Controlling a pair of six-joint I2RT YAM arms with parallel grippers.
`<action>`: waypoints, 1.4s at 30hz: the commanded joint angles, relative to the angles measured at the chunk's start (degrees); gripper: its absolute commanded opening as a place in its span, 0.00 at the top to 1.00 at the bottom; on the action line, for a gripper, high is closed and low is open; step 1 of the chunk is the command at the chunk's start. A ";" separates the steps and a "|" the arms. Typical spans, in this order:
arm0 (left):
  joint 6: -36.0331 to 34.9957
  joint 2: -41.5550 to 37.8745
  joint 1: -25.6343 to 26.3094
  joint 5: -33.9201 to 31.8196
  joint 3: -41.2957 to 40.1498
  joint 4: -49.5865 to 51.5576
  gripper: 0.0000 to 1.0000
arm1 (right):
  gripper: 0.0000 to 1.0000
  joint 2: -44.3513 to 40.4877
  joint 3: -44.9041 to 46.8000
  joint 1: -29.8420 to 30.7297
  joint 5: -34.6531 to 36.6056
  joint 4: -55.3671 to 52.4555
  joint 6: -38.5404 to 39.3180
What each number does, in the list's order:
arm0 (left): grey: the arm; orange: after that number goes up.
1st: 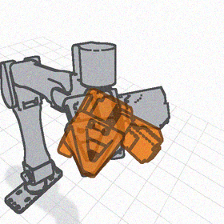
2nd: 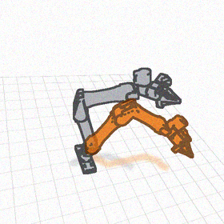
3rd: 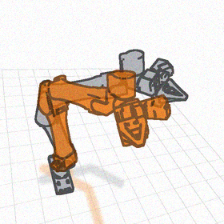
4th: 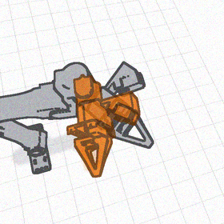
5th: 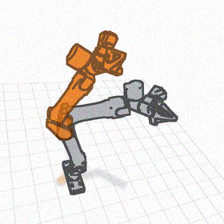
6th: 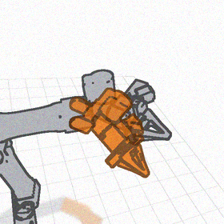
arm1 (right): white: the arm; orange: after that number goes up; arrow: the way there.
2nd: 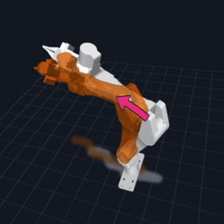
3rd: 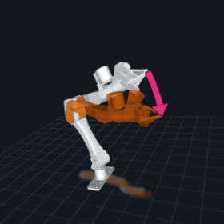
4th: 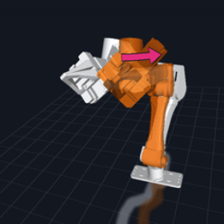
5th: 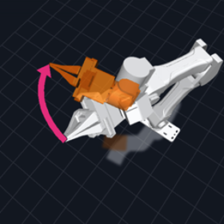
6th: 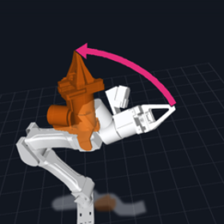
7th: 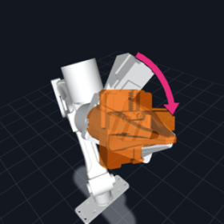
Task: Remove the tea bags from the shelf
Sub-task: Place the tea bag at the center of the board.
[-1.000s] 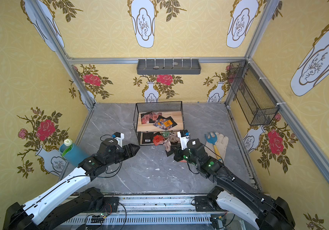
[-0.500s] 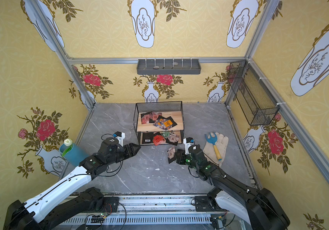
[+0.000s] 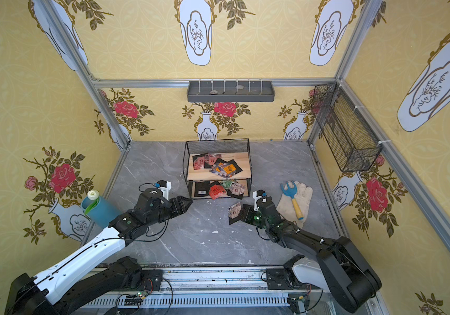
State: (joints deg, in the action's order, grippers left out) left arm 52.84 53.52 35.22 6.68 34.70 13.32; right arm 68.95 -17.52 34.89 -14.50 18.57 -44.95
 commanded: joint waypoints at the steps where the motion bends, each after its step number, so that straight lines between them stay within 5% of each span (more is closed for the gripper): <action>1: -0.64 0.23 0.02 0.00 0.29 -1.10 0.24 | 1.00 1.46 -0.51 -0.01 -0.79 3.01 -0.40; 26: -0.37 -0.43 0.02 -0.53 -0.51 -0.93 0.24 | 0.81 5.98 -2.90 -0.09 -3.09 1.46 0.90; 42: -2.86 1.02 1.65 -0.91 1.75 0.04 0.24 | 0.56 -0.39 -15.84 9.27 8.54 -19.26 18.21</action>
State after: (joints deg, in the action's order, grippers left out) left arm 51.72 54.00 36.32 6.42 35.46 13.65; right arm 68.77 -31.29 43.33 -9.47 3.84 -31.64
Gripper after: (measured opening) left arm 0.761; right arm 0.429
